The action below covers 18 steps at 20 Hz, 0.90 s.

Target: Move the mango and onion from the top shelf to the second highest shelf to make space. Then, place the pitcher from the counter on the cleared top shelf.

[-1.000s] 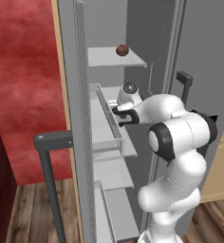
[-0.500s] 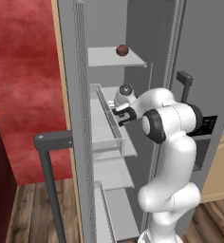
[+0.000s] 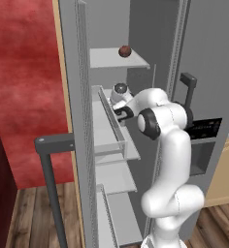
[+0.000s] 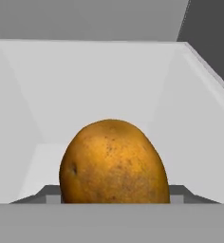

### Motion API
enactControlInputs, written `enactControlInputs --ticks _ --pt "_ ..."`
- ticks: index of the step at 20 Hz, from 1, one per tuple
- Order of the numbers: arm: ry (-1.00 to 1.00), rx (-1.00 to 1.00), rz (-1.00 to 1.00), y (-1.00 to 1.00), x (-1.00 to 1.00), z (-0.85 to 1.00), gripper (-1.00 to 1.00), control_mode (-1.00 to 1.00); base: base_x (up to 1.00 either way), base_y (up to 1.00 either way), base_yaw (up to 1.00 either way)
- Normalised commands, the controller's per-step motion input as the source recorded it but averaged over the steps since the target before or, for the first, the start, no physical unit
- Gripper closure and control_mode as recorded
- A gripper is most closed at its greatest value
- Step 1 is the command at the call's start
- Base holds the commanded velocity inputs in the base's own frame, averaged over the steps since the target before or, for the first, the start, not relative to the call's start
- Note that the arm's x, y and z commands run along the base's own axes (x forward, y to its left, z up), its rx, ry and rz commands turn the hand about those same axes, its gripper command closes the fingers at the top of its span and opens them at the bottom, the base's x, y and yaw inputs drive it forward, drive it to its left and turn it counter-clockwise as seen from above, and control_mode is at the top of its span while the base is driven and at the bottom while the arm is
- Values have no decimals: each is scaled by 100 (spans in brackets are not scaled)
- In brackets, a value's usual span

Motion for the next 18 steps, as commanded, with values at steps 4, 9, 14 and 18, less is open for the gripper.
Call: enactControlInputs --ticks 4,9,14,18 --pt "0 0 0 18 57 -30 -100 -100 0 0 0" --pt "0 -1 0 4 12 -39 -100 -100 0 0 0" --pt "0 0 0 0 -16 -14 -100 -100 0 0 0" --pt "0 0 0 0 -64 1 -100 -100 0 0 0"
